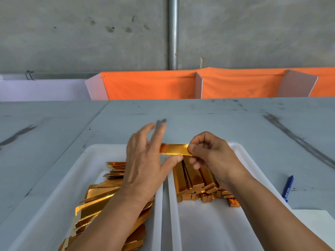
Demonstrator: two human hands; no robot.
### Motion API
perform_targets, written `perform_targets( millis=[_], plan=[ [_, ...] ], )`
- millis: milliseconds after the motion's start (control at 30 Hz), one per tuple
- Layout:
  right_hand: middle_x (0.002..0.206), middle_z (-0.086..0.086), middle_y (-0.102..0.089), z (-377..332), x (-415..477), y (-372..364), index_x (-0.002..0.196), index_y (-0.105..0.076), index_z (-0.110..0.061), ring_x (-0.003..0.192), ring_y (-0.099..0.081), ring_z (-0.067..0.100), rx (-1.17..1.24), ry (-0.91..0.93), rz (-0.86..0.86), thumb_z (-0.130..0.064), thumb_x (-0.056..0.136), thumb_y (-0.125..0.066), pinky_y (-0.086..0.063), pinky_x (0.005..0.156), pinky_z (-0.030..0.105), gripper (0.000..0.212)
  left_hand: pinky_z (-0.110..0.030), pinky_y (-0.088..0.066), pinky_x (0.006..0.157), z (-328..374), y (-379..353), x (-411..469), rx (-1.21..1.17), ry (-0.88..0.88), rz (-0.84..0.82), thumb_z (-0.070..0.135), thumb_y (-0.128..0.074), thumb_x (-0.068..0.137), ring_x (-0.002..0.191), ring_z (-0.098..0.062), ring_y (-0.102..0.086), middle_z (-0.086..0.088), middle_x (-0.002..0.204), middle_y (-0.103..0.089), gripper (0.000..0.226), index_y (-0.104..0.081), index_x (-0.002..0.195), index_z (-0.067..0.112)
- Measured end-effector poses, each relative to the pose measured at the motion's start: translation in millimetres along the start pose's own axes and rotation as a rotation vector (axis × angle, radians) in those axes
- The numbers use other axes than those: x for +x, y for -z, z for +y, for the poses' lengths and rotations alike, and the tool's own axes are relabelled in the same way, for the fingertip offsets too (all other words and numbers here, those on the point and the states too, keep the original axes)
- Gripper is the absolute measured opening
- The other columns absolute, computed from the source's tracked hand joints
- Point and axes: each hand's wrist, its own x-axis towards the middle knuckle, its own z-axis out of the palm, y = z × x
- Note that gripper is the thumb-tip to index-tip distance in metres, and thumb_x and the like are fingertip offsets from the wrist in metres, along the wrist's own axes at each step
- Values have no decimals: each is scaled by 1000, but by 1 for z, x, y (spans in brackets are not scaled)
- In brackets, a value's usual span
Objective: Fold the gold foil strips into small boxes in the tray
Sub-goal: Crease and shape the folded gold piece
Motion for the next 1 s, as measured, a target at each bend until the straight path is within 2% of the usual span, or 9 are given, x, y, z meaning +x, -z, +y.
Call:
perform_targets(
  millis=[100, 167, 233, 333, 467, 533, 700, 800, 1000],
  plan=[
    [69, 11, -70, -1, 2, 1, 94, -62, -7, 56, -68, 15, 221, -67, 11, -6, 94, -62, -55, 54, 18, 1, -34, -44, 97, -2, 4, 4, -251, 185, 159, 71, -57, 67, 132, -15, -35, 9, 141, -27, 92, -29, 144, 30],
    [70, 13, -70, -2, 2, 0, 93, -62, -6, 58, -70, 17, 337, -121, -36, -5, 93, -62, -56, 53, 18, 1, -24, -41, 96, -2, 7, 6, -562, 331, 67, 73, -60, 64, 126, -2, -42, 13, 139, -38, 90, -33, 142, 37],
    [69, 14, -68, -3, 2, -3, 91, -62, -4, 60, -70, 18, 405, -166, -99, -4, 92, -63, -57, 52, 19, 1, -31, -42, 102, -3, 7, 7, -902, 389, -99, 69, -65, 70, 119, 2, -52, 20, 128, -57, 67, -49, 130, 45],
    [66, 12, -67, -3, 1, -6, 90, -61, -4, 60, -70, 17, 427, -214, -165, -3, 92, -63, -56, 52, 19, 3, -39, -43, 104, -2, 8, 8, -1217, 415, -186, 56, -68, 76, 117, -9, -59, 10, 118, -67, 41, -65, 114, 41],
    [68, 10, -68, 1, 0, -10, 92, -61, -6, 63, -70, 18, 303, -227, -223, -8, 95, -63, -57, 56, 21, 4, -31, -53, 92, 1, 9, 9, -1354, 431, -188, 45, -66, 75, 111, -17, -64, -1, 109, -71, 36, -69, 109, 33],
    [76, 10, -72, 2, -1, -12, 93, -64, -9, 67, -70, 18, 120, -189, -212, -15, 96, -63, -57, 59, 23, 6, -32, -55, 89, 1, 11, 7, -1272, 416, -139, 46, -64, 78, 106, -18, -66, -2, 102, -70, 32, -68, 107, 32],
    [73, 3, -70, 5, -3, -13, 89, -67, -21, 65, -68, 21, -229, 2, -19, -26, 95, -62, -58, 61, 27, 9, -19, -50, 67, 2, 8, 0, -575, 201, -51, 62, -48, 84, 84, -7, -59, 7, 86, -57, 27, -49, 93, 37],
    [74, -1, -65, 5, -6, -16, 90, -66, -27, 63, -68, 12, -190, 124, 28, -25, 94, -63, -54, 55, 21, 5, -13, -38, 57, 4, 2, -3, -331, 106, -62, 65, -40, 84, 75, -6, -49, 10, 82, -43, 32, -41, 92, 33],
    [81, -6, -67, 3, -9, -17, 92, -63, -31, 62, -66, 19, -193, 284, 127, -25, 91, -68, -57, 55, 30, 8, -11, -30, 50, 3, -4, -6, -189, 76, -159, 62, -40, 87, 59, -5, -51, 12, 69, -47, 28, -39, 94, 35]
  ],
)
